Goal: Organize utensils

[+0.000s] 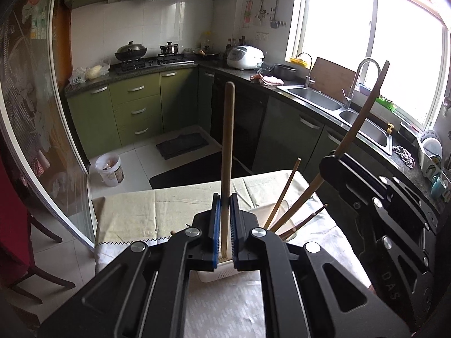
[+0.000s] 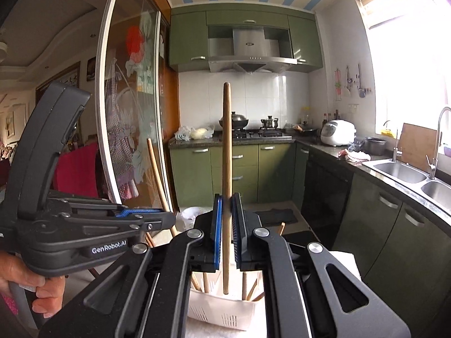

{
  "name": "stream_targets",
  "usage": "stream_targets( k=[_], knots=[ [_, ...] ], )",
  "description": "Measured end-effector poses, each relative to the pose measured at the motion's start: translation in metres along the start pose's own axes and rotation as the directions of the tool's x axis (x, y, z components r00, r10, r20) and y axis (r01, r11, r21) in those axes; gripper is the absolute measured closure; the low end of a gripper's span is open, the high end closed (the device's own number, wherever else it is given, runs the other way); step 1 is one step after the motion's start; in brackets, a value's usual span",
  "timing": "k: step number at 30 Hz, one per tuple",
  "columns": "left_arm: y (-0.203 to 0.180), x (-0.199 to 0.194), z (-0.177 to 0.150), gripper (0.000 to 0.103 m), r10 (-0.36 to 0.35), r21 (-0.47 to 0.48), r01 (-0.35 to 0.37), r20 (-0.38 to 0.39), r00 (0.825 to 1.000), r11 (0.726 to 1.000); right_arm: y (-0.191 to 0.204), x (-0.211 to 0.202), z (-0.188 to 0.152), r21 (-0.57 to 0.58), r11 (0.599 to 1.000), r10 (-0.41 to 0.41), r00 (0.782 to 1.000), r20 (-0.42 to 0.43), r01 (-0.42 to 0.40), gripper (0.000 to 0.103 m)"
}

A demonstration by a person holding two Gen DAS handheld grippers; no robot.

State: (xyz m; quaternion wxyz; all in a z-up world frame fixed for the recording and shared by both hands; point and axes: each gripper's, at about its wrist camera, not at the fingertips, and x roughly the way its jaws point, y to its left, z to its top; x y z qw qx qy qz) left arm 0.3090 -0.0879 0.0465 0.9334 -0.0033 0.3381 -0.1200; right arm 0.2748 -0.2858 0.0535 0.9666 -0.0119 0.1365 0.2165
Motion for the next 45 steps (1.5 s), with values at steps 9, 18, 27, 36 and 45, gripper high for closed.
stream_targets(
  k=[9,18,27,36,45],
  knots=[
    [0.006,0.031,-0.018,0.097,-0.022,-0.03,0.02,-0.058,0.998,0.999,-0.001,0.029,-0.018,0.008,1.0,0.0,0.997,-0.071,0.001,0.095],
    [0.009,0.026,-0.027,0.078,-0.011,-0.027,0.01,-0.046,0.999,1.0,-0.002,0.026,-0.018,0.012,1.0,-0.006,0.998,-0.07,0.007,0.093],
    [0.003,-0.051,-0.044,0.033,0.033,-0.027,-0.03,0.129,0.991,0.999,-0.006,-0.046,-0.015,0.022,1.0,-0.001,1.0,0.014,0.001,0.052],
    [-0.008,-0.124,-0.13,0.007,0.145,-0.055,-0.135,0.244,0.959,0.989,-0.021,-0.155,-0.079,0.047,0.999,-0.014,1.0,0.007,0.014,0.005],
    [-0.013,-0.17,-0.201,0.007,0.207,-0.104,-0.186,0.269,0.941,0.977,-0.007,-0.223,-0.146,0.077,0.996,-0.05,0.999,-0.021,0.052,0.004]
  ],
)
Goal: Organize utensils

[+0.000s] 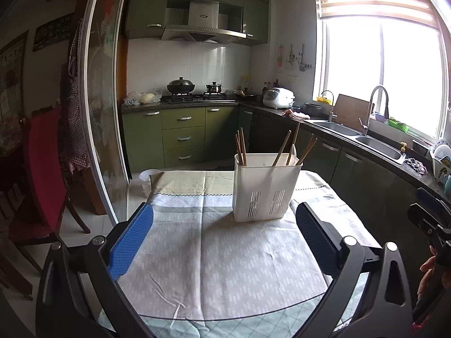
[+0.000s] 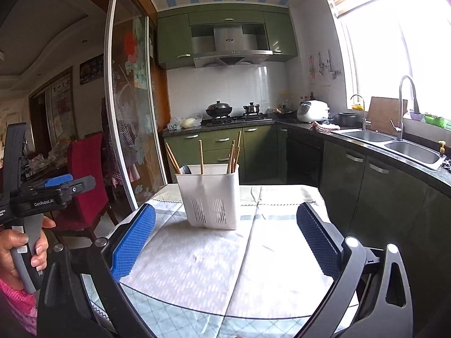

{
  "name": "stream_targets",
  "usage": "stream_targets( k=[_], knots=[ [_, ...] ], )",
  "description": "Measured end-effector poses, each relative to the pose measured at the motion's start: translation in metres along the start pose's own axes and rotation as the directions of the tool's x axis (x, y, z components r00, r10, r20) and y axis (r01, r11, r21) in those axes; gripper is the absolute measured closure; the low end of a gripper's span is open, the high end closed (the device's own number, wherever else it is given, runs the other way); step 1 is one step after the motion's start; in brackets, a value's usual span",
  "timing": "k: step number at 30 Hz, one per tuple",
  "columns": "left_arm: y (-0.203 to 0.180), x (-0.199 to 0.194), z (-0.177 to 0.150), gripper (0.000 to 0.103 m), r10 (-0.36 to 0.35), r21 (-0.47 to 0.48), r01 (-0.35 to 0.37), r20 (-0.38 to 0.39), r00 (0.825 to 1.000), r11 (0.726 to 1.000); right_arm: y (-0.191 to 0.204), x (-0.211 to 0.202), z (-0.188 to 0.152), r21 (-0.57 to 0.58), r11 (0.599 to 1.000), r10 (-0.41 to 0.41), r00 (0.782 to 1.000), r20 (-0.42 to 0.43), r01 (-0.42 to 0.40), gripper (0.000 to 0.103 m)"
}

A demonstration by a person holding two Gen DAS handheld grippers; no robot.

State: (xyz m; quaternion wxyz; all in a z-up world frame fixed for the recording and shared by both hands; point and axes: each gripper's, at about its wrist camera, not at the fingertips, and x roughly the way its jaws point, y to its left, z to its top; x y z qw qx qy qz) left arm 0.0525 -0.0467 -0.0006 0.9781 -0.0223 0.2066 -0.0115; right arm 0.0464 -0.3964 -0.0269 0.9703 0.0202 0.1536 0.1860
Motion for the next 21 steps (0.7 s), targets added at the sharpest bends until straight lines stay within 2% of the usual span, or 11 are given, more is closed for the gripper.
stream_targets(
  k=[4,7,10,21],
  knots=[
    [0.003,-0.016,-0.005,0.007,-0.022,-0.018,0.023,0.01,1.0,1.0,0.012,-0.012,-0.01,-0.013,1.0,0.011,1.0,-0.01,-0.011,0.004],
    [0.005,-0.019,-0.005,0.007,-0.012,-0.023,0.012,0.011,1.0,1.0,0.021,-0.019,-0.014,-0.038,0.999,-0.001,1.0,-0.009,0.0,0.005],
    [0.009,-0.019,-0.007,0.007,0.02,-0.015,-0.02,0.005,1.0,1.0,0.025,-0.02,-0.012,-0.049,0.999,-0.011,1.0,-0.005,0.011,0.004],
    [0.01,-0.025,-0.013,0.007,0.02,0.0,-0.02,-0.013,1.0,1.0,0.028,-0.016,-0.001,-0.055,0.998,-0.03,1.0,-0.003,0.03,0.004]
  ],
)
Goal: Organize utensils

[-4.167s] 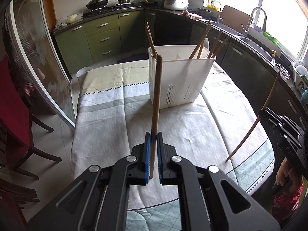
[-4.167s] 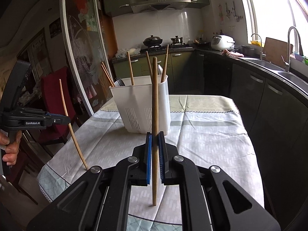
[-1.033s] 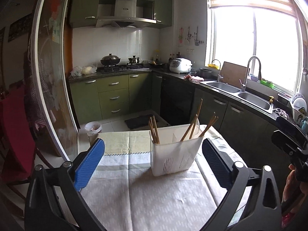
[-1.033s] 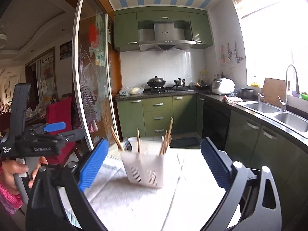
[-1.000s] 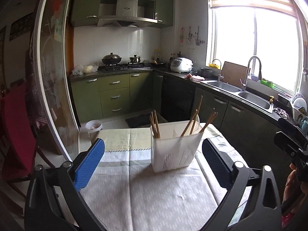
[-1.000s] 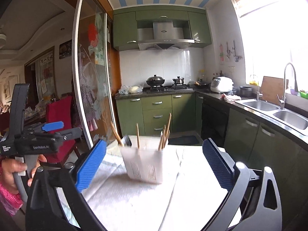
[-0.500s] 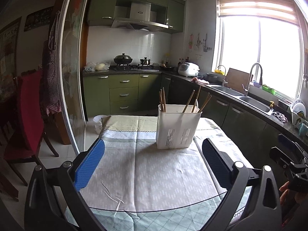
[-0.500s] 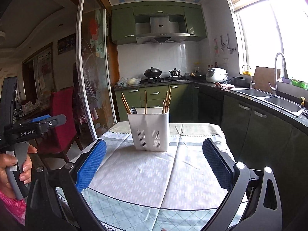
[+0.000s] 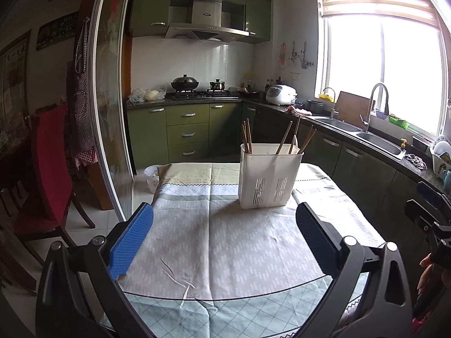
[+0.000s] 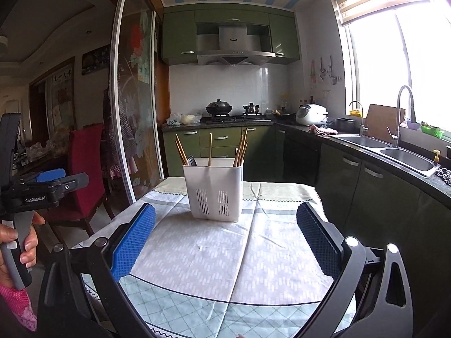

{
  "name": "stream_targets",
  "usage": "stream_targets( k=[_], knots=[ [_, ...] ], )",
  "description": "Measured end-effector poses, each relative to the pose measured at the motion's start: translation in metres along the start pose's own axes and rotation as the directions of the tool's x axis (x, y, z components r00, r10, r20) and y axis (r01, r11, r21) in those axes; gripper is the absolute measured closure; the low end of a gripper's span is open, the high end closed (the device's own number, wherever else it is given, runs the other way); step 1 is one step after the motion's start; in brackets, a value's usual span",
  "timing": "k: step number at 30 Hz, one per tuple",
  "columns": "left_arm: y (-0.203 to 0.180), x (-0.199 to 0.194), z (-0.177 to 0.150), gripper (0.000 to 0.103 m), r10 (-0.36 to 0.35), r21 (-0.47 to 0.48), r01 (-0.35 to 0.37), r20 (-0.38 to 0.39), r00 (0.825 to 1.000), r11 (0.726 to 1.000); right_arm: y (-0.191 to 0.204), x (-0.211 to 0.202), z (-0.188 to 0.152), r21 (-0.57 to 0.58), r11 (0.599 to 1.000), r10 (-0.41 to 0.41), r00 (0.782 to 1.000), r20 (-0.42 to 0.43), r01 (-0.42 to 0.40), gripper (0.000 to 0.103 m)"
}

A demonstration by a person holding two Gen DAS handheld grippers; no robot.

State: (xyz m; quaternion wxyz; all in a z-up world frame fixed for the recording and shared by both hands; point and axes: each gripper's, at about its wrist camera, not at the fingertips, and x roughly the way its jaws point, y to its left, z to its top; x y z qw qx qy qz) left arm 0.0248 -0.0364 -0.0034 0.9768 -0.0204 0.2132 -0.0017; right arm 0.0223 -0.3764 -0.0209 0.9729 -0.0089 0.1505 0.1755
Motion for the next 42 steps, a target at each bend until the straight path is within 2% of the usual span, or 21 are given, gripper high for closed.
stream_targets(
  k=[42],
  knots=[
    [-0.0015,0.0001,-0.0029,0.007,0.007,-0.017,-0.007,-0.007,1.0,1.0,0.0026,0.0054,-0.0016,0.007,1.0,0.014,1.0,-0.014,-0.014,0.004]
  ],
)
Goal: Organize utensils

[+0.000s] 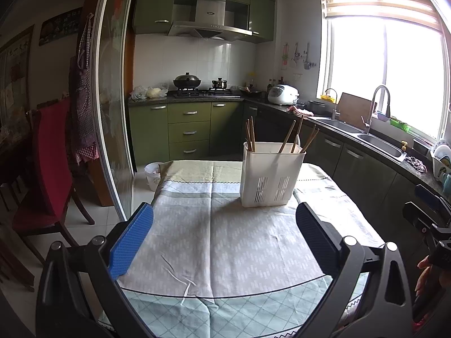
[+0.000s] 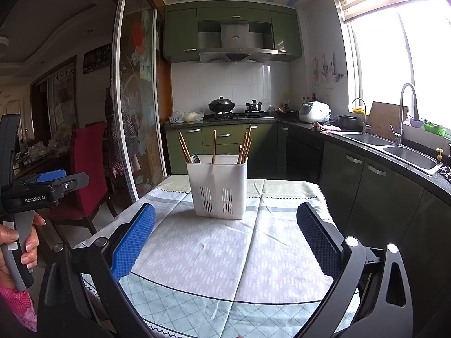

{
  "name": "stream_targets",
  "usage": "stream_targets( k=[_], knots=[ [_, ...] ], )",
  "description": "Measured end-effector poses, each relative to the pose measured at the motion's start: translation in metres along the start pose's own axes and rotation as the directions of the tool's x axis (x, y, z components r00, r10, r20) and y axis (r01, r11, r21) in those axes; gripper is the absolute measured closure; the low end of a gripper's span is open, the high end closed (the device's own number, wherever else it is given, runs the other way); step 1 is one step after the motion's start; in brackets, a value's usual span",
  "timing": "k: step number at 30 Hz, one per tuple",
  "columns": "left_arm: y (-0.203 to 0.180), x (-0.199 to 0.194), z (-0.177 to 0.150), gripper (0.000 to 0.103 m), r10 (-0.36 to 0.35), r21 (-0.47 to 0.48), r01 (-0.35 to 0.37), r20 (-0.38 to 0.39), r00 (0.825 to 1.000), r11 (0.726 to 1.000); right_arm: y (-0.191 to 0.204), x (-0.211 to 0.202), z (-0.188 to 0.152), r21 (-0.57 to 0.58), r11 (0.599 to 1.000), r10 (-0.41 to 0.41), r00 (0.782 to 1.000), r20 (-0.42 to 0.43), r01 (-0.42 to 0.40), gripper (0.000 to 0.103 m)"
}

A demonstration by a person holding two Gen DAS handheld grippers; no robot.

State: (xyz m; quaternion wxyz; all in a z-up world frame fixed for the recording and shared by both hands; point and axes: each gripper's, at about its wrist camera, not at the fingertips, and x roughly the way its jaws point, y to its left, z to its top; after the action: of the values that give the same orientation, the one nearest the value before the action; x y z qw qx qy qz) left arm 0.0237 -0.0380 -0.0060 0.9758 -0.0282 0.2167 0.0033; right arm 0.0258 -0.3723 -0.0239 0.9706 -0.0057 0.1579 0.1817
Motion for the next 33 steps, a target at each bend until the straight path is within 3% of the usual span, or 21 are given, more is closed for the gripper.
stream_targets(
  k=[21,33],
  knots=[
    [-0.0018,0.0013,-0.0018,0.007,-0.007,-0.002,0.007,-0.011,1.0,1.0,-0.0008,0.0046,-0.0029,-0.002,1.0,0.008,1.0,-0.01,-0.008,0.004],
    [-0.0017,0.002,-0.0003,0.007,0.067,-0.004,-0.067,-0.014,0.998,0.998,-0.0012,0.005,-0.0042,-0.003,1.0,0.01,1.0,-0.012,-0.01,0.004]
  ],
)
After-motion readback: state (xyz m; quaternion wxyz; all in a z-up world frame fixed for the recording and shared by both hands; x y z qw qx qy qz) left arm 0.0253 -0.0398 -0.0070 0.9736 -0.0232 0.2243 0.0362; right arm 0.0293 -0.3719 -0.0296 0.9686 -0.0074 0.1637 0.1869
